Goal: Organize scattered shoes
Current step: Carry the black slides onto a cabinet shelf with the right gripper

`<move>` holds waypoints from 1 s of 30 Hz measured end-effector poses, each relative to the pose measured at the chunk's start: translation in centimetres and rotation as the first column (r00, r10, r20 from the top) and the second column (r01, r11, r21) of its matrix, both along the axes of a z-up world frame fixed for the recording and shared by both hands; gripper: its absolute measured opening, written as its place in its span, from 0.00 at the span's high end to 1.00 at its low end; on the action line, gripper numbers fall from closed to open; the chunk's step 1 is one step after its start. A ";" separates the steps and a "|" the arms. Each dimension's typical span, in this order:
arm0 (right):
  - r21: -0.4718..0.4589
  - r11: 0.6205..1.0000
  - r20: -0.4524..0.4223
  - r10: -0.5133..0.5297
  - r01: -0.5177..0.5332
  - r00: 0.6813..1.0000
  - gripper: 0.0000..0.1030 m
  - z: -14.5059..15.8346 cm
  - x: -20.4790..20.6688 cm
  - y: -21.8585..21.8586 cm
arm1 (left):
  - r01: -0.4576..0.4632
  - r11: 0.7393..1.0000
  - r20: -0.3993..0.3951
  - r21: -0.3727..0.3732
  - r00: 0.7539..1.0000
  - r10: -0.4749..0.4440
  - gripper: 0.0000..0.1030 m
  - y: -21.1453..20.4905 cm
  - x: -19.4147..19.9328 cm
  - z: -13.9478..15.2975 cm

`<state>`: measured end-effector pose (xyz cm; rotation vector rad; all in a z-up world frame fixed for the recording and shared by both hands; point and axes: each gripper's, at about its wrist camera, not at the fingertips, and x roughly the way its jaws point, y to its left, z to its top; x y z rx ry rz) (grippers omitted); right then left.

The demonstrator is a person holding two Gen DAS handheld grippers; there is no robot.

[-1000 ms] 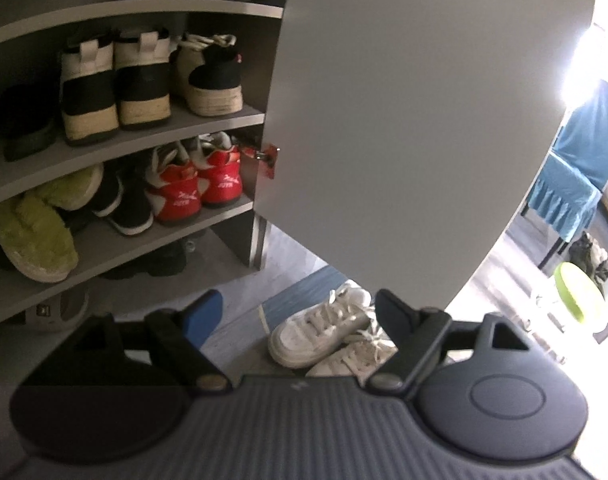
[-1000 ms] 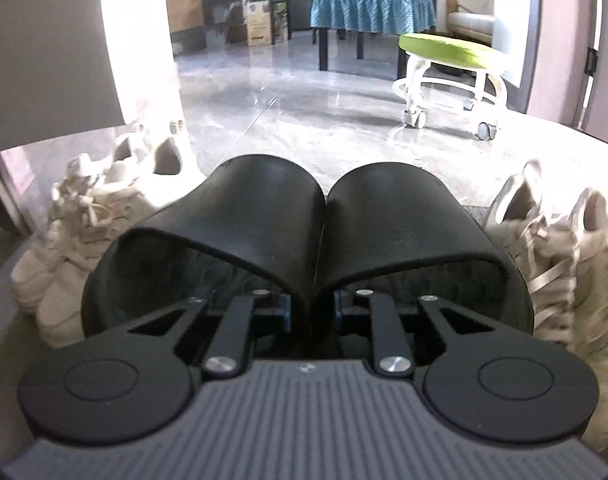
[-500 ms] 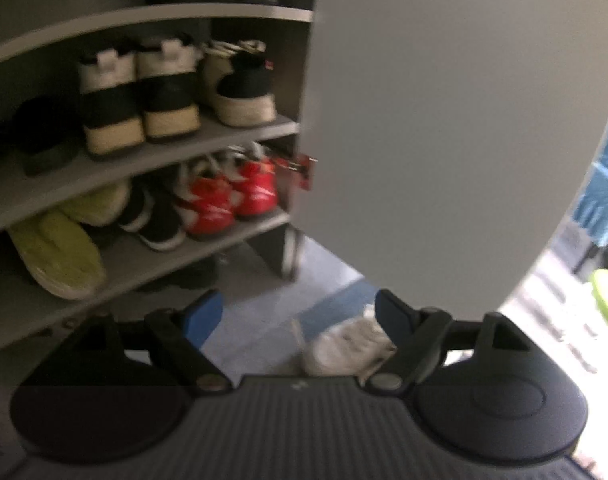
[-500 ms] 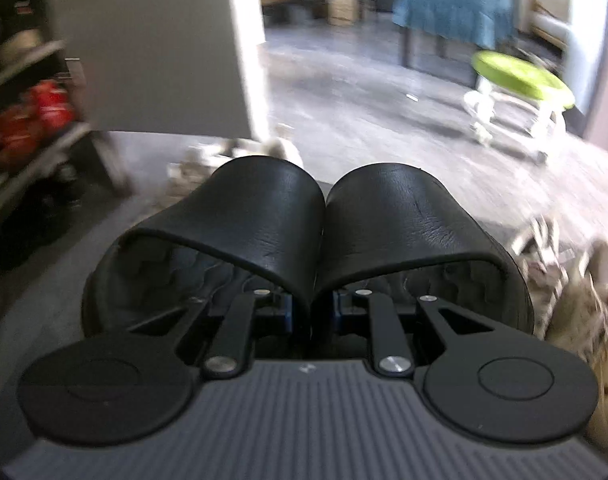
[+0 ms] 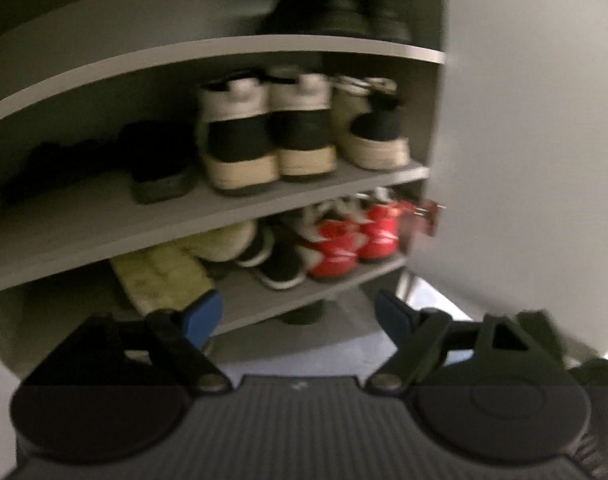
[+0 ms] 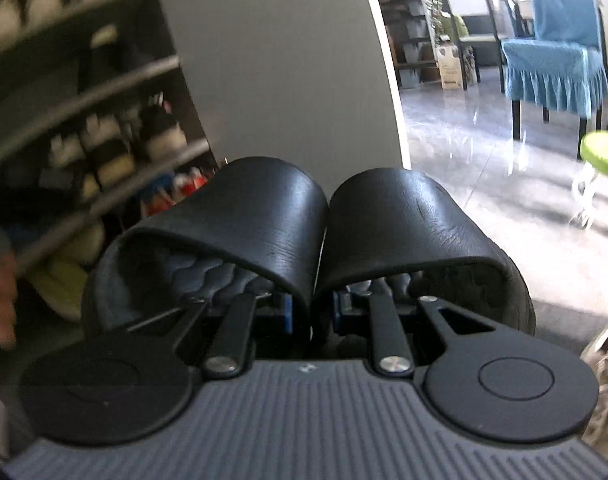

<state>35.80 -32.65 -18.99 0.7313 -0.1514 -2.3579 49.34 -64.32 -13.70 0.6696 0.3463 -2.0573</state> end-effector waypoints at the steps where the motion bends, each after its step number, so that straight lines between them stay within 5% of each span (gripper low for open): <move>1: -0.007 1.000 0.000 0.008 -0.008 1.000 0.80 0.4 0.0 -0.2 | -0.019 1.000 -0.003 -0.002 1.000 0.019 0.18 -0.5 0.6 0.2; 10: 0.006 0.982 -0.051 0.188 -0.188 0.981 0.81 3.2 3.4 -1.2 | -0.136 0.991 -0.034 -0.005 0.990 0.136 0.17 -3.1 4.5 1.8; 17: -0.079 0.938 -0.176 0.319 -0.337 0.931 0.81 9.3 4.8 -3.2 | -0.195 0.981 -0.019 -0.012 0.981 0.195 0.17 -4.1 6.8 2.0; 22: -0.095 0.891 -0.242 0.412 -0.444 0.878 0.81 13.5 4.4 -5.9 | -0.242 0.970 -0.051 0.000 0.969 0.241 0.18 -4.3 8.6 2.2; 30: -0.033 0.798 -0.378 0.548 -0.602 0.746 0.81 18.9 4.5 -12.2 | -0.337 0.941 -0.112 0.020 0.935 0.337 0.17 -5.3 12.0 4.2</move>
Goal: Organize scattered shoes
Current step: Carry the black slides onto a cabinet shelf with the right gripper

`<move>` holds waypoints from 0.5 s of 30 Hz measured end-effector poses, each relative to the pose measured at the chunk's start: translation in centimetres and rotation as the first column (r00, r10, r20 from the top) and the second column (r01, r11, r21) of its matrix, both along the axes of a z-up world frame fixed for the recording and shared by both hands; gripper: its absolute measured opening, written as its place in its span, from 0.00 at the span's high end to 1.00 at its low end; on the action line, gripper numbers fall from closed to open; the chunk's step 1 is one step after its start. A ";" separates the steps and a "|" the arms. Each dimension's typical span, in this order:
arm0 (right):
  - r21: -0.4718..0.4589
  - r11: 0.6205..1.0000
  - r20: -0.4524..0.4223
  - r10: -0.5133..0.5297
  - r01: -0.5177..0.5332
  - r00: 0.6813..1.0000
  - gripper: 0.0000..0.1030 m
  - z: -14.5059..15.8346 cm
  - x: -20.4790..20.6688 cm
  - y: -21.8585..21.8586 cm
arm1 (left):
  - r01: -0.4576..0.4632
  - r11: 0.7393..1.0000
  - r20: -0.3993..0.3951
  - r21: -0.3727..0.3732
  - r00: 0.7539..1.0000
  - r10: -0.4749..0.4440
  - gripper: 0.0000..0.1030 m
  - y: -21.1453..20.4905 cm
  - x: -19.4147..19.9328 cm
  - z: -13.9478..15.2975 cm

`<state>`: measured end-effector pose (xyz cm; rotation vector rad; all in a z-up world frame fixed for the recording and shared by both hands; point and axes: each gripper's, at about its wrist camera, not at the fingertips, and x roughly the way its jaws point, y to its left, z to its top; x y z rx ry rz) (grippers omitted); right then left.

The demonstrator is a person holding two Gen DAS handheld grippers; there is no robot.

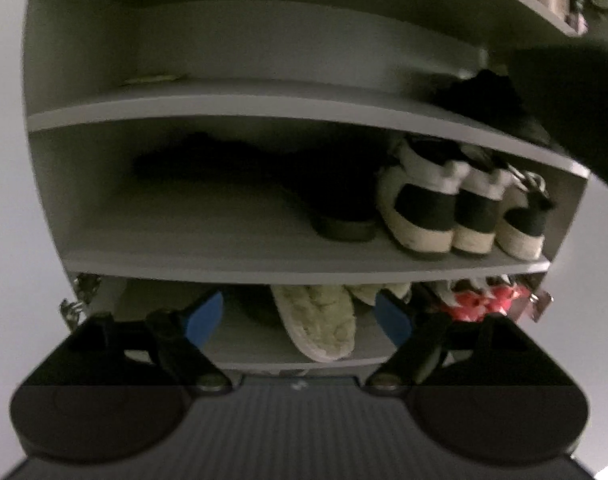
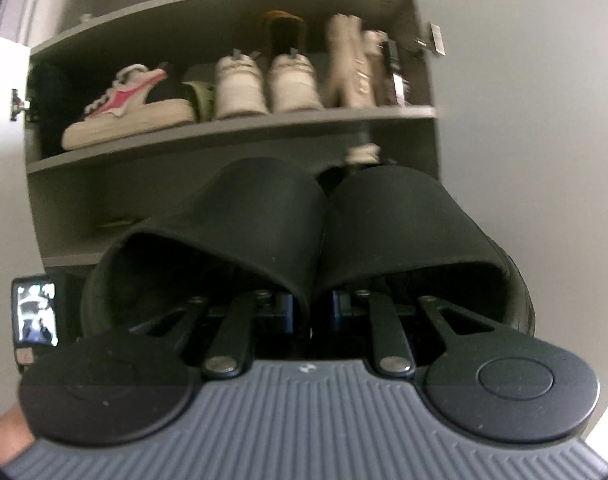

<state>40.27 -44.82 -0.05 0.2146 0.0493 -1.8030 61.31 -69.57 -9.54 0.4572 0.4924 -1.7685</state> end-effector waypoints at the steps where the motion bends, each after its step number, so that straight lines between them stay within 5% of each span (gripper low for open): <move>1: -0.003 1.000 -0.005 0.022 -0.022 1.000 0.81 0.5 0.2 -1.2 | -0.014 1.000 0.001 0.014 1.000 0.014 0.17 -0.2 0.2 0.0; 15: 0.027 0.981 -0.106 0.192 -0.190 0.976 0.81 1.9 3.7 -16.2 | -0.240 0.971 -0.047 -0.005 0.970 0.240 0.12 -1.9 5.4 1.9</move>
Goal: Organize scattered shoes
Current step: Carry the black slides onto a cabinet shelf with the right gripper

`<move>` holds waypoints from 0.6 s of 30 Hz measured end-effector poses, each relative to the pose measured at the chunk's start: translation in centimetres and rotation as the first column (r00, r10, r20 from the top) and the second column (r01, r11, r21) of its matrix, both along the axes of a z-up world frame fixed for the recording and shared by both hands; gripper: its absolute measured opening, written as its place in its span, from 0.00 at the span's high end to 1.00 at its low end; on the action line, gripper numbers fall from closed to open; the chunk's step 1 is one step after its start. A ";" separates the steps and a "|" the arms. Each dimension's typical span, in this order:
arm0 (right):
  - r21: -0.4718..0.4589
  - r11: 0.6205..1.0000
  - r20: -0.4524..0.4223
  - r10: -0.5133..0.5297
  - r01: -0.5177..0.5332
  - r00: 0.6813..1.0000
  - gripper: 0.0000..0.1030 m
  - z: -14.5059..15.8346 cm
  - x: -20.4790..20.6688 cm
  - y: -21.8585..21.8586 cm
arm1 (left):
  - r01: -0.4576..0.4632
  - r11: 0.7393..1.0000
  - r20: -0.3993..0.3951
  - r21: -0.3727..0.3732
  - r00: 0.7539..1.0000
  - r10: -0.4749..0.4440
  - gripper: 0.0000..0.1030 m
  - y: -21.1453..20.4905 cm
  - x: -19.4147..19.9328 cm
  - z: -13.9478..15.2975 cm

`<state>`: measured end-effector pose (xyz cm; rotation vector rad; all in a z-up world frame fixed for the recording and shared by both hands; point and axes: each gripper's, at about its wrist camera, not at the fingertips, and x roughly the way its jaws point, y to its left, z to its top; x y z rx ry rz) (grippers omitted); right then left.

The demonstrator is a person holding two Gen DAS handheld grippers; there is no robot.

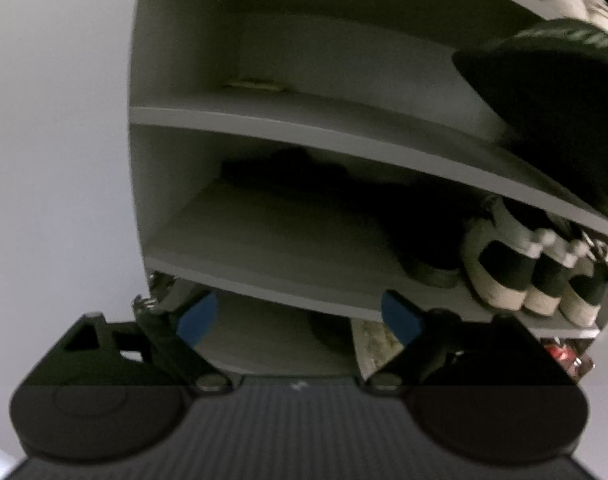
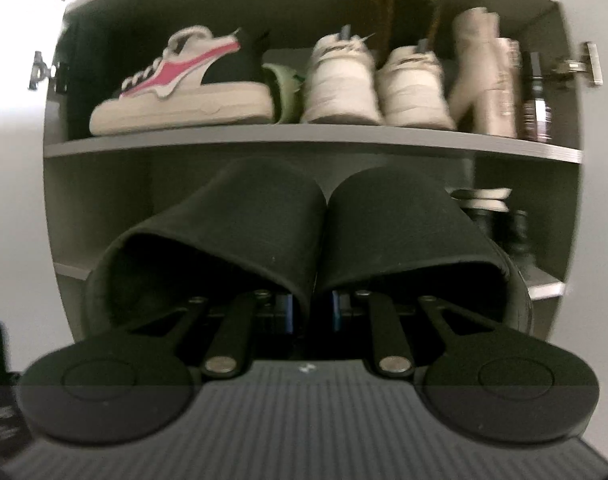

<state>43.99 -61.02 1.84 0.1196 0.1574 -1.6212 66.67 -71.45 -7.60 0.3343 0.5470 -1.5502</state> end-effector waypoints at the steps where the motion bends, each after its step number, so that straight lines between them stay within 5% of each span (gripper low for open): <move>1: 0.000 1.000 0.003 0.004 -0.004 1.000 0.81 0.0 0.1 -0.9 | -0.003 1.000 0.002 -0.001 1.000 0.003 0.12 0.0 0.2 0.1; 18: 0.053 0.997 -0.054 -0.050 0.053 0.997 0.80 -1.9 1.2 -15.5 | -0.058 0.998 -0.056 0.027 0.997 0.059 0.11 -1.0 3.3 0.4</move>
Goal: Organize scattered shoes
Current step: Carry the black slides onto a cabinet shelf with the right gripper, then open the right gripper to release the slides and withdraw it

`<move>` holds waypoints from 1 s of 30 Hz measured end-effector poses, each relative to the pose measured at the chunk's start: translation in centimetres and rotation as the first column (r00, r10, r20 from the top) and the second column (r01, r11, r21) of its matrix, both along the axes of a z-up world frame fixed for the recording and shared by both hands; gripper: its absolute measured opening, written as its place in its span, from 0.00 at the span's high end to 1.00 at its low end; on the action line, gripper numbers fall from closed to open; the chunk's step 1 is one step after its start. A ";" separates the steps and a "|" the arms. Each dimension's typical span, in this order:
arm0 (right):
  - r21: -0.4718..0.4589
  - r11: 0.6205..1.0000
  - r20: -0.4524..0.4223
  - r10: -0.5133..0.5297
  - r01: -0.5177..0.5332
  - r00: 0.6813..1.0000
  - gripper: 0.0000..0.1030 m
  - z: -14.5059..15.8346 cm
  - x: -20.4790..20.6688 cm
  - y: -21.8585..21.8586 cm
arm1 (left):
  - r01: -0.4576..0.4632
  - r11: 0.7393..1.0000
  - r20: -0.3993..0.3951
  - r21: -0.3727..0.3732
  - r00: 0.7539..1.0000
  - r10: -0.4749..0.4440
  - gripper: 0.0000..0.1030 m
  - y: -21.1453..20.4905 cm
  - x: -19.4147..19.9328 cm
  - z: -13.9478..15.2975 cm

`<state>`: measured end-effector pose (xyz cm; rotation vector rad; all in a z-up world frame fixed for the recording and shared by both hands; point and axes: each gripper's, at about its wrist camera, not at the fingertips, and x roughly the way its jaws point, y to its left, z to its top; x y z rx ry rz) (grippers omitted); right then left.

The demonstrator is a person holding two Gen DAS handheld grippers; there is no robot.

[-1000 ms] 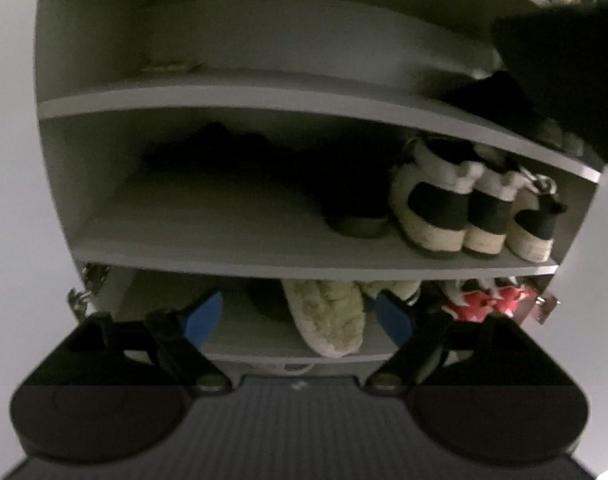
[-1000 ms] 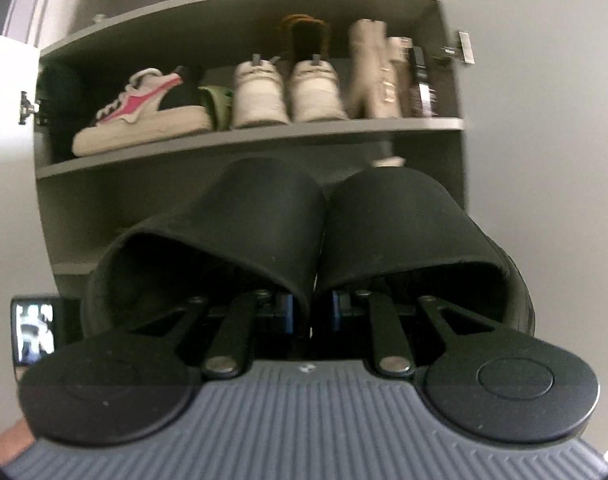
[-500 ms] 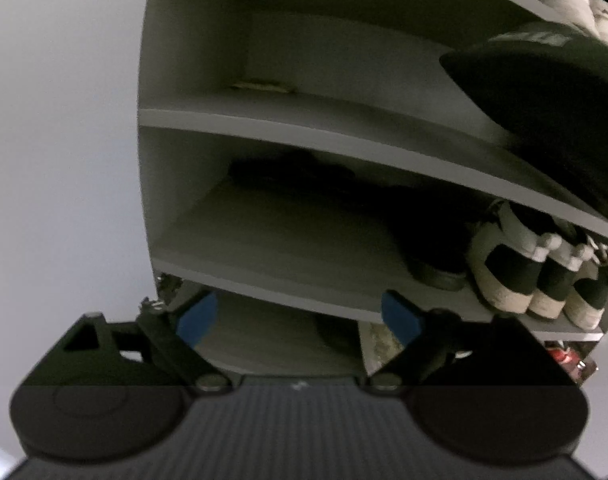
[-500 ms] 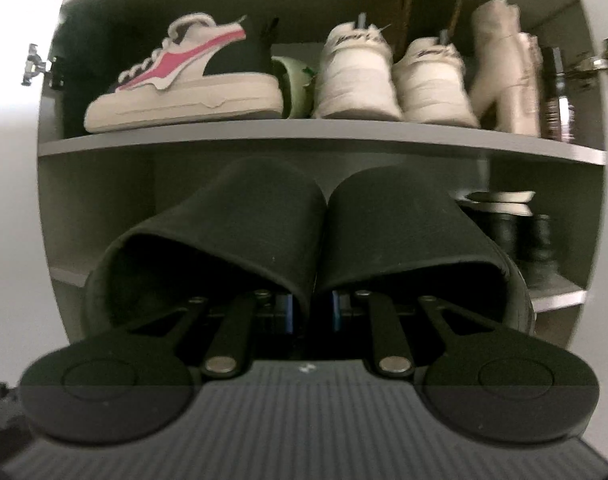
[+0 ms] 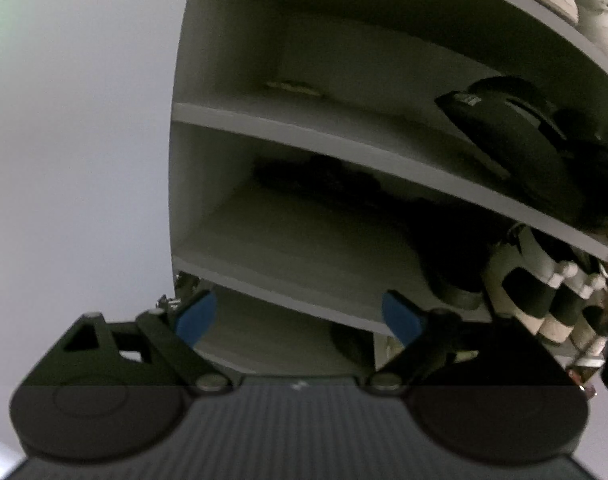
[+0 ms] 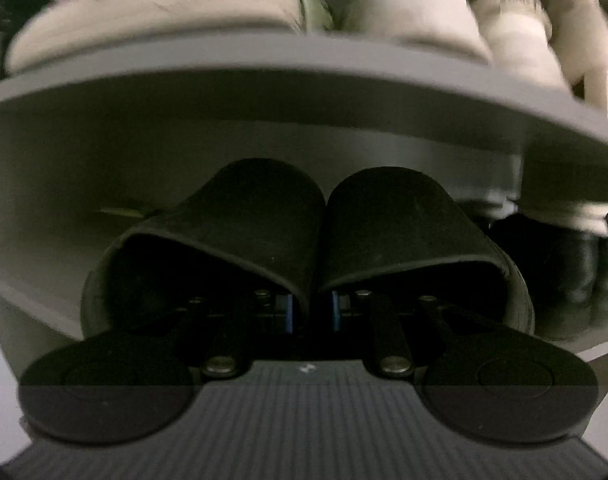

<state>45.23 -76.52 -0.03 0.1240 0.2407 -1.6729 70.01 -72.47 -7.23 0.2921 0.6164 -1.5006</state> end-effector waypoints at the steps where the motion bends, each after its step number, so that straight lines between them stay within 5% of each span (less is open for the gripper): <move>1: 0.000 1.000 0.006 -0.007 0.007 1.000 0.80 -0.1 -0.2 -0.6 | -0.001 1.000 0.001 0.004 1.000 0.001 0.11 0.1 0.1 0.0; 12: 0.025 1.000 -0.040 0.013 -0.012 0.999 0.66 -0.7 -1.4 -4.5 | -0.012 0.998 0.004 0.059 1.000 0.011 0.08 -0.4 0.2 0.1; 16: 0.045 0.999 0.004 0.025 -0.025 1.000 0.64 -0.8 -2.0 -4.7 | 0.027 0.999 0.021 0.037 0.999 -0.027 0.08 0.0 -0.6 0.2; 25: -0.027 1.000 0.077 0.002 0.000 0.997 0.27 -1.4 -2.8 -2.1 | 0.042 0.998 0.040 0.044 0.998 -0.043 0.08 0.3 -0.7 0.1; 30: -0.040 0.999 0.121 0.013 -0.008 0.993 0.27 -1.2 -3.6 1.3 | 0.082 0.996 0.055 0.022 0.995 -0.083 0.07 0.7 -1.7 0.3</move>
